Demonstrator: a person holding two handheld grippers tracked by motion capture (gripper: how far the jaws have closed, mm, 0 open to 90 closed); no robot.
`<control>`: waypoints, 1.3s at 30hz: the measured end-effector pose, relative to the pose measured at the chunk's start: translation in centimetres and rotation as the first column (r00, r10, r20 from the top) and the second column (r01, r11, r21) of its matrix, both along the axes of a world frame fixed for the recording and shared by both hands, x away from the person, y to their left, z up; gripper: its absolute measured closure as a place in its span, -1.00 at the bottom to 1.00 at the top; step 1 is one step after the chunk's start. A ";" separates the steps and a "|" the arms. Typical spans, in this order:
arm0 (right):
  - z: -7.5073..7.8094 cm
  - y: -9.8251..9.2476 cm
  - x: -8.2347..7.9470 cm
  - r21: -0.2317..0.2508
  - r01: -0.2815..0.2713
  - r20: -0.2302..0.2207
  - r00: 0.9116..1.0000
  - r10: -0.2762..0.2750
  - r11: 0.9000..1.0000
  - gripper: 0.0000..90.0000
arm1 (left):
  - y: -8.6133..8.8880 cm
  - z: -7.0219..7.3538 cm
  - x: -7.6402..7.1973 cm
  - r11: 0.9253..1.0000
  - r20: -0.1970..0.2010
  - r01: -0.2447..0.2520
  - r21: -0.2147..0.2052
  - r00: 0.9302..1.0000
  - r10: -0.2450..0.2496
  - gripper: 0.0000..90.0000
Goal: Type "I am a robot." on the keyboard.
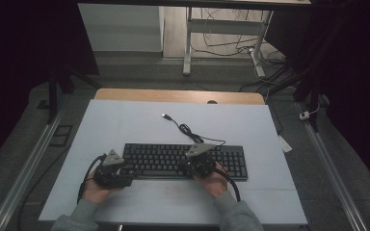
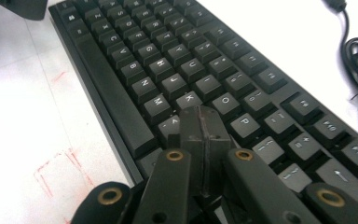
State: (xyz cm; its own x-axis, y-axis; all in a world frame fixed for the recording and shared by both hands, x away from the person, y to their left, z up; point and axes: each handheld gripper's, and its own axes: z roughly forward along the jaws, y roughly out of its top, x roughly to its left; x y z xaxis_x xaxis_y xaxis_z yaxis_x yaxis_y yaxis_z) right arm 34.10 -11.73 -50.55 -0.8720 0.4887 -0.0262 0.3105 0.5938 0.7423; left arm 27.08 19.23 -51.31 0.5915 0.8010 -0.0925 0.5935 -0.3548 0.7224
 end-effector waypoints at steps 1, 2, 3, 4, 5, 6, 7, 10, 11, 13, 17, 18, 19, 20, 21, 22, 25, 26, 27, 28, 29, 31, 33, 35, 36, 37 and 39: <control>0.1 -0.1 0.0 0.016 0.004 0.002 1.000 -0.004 1.000 0.90 | 0.0 0.0 0.0 1.000 0.001 0.001 0.001 1.000 -0.001 -0.22; 0.2 -0.3 0.0 0.021 0.008 0.002 1.000 -0.008 1.000 0.83 | 0.0 0.0 0.0 1.000 0.002 0.001 0.000 1.000 -0.001 -0.22; 0.3 -0.5 0.0 0.032 0.011 0.003 1.000 -0.011 0.999 0.77 | 0.0 0.0 0.0 1.000 0.003 0.001 0.001 1.000 -0.001 -0.22; 0.4 -0.6 0.0 0.047 0.014 0.002 1.000 -0.014 0.999 0.71 | 0.0 0.0 0.0 1.000 0.003 0.001 0.000 1.000 -0.001 -0.22; 0.5 -0.8 -0.1 0.049 0.017 0.005 1.000 -0.017 0.999 0.66 | 0.0 0.0 0.0 1.000 0.003 0.000 0.001 1.000 0.000 -0.22; 0.5 -1.0 -0.1 0.055 0.018 0.009 1.000 -0.018 0.998 0.60 | 0.0 0.0 0.0 1.000 0.002 -0.001 0.001 1.000 0.001 -0.22; 0.5 -1.2 -0.2 0.064 0.019 0.009 1.000 -0.020 0.998 0.55 | 0.0 0.0 0.0 1.000 0.000 -0.002 0.000 1.000 0.002 -0.22; 0.4 -1.7 -0.2 0.079 0.024 0.013 1.000 -0.025 0.997 0.44 | 0.0 -0.1 0.0 1.000 -0.001 -0.004 0.002 1.000 0.004 -0.22; 0.4 -1.9 -0.2 0.081 0.026 0.014 1.000 -0.027 0.996 0.41 | 0.0 -0.1 0.0 1.000 -0.001 -0.005 0.002 1.000 0.005 -0.23; 0.4 -2.3 -0.3 0.088 0.028 0.016 0.999 -0.030 0.996 0.36 | 0.1 -0.2 0.0 1.000 -0.002 -0.007 0.002 1.000 0.007 -0.23; 0.5 -3.2 -0.8 0.105 0.036 0.020 0.999 -0.038 0.994 0.31 | 0.1 -0.2 0.0 1.000 -0.002 -0.011 0.002 1.000 0.011 -0.23; 0.5 -3.5 -1.0 0.108 0.033 0.026 0.999 -0.036 0.994 0.30 | 0.1 -0.2 0.0 1.000 -0.001 -0.011 0.002 1.000 0.011 -0.24; 0.5 -3.8 -1.2 0.108 0.034 0.032 0.999 -0.037 0.994 0.29 | 0.1 -0.2 0.1 1.000 -0.001 -0.013 0.001 1.000 0.013 -0.24; 0.5 -4.1 -1.4 0.112 0.036 0.037 0.999 -0.040 0.993 0.29 | 0.1 -0.2 0.1 1.000 -0.003 -0.014 0.000 1.000 0.014 -0.24; 0.4 -4.3 -1.5 0.115 0.036 0.039 0.998 -0.041 0.993 0.28 | 0.1 -0.2 0.1 1.000 -0.003 -0.014 -0.001 1.000 0.014 -0.24; 0.5 -4.5 -1.5 0.111 0.035 0.041 0.998 -0.040 0.993 0.27 | 0.1 -0.2 0.1 1.000 -0.003 -0.015 -0.002 1.000 0.015 -0.24; 0.6 -4.9 -1.5 0.115 0.044 0.050 0.997 -0.050 0.992 0.26 | 0.1 -0.1 0.1 1.000 -0.002 -0.019 -0.008 1.000 0.019 -0.25; 0.6 -5.0 -1.5 0.120 0.045 0.051 0.997 -0.052 0.992 0.25 | 0.2 -0.1 0.1 1.000 -0.004 -0.019 -0.010 1.000 0.019 -0.25; 0.6 -5.0 -1.5 0.120 0.042 0.053 0.997 -0.048 0.992 0.25 | 0.2 -0.1 0.1 1.000 -0.004 -0.019 -0.011 1.000 0.019 -0.25; 0.6 -5.0 -1.5 0.115 0.040 0.055 0.997 -0.046 0.993 0.25 | 0.2 -0.1 0.1 1.000 -0.004 -0.019 -0.012 1.000 0.019 -0.25; 0.6 -5.0 -1.6 0.105 0.040 0.058 0.997 -0.046 0.994 0.24 | 0.2 -0.1 0.1 1.000 -0.005 -0.018 -0.013 1.000 0.018 -0.26; 0.6 -5.1 -1.7 0.097 0.035 0.066 0.997 -0.042 0.995 0.23 | 0.1 -0.1 0.0 1.000 -0.004 -0.017 -0.017 1.000 0.017 -0.26; 0.7 -5.3 -1.9 0.093 0.035 0.069 0.997 -0.041 0.995 0.22 | 0.1 0.0 0.0 1.000 -0.001 -0.013 -0.021 1.000 0.013 -0.27; 0.8 -5.7 -2.1 0.095 0.036 0.077 0.996 -0.044 0.995 0.21 | 0.1 0.0 -0.1 1.000 0.001 -0.010 -0.024 1.000 0.010 -0.28; 0.8 -6.0 -2.2 0.094 0.039 0.078 0.996 -0.047 0.995 0.20 | 0.1 0.0 -0.2 1.000 0.001 -0.009 -0.026 1.000 0.009 -0.28; 0.9 -6.3 -2.3 0.093 0.046 0.081 0.995 -0.053 0.995 0.20 | 0.1 0.0 -0.3 1.000 0.003 -0.005 -0.027 1.000 0.005 -0.28; 0.9 -7.0 -2.5 0.098 0.056 0.079 0.995 -0.064 0.994 0.18 | 0.1 0.1 -0.5 1.000 0.006 -0.005 -0.030 1.000 0.005 -0.29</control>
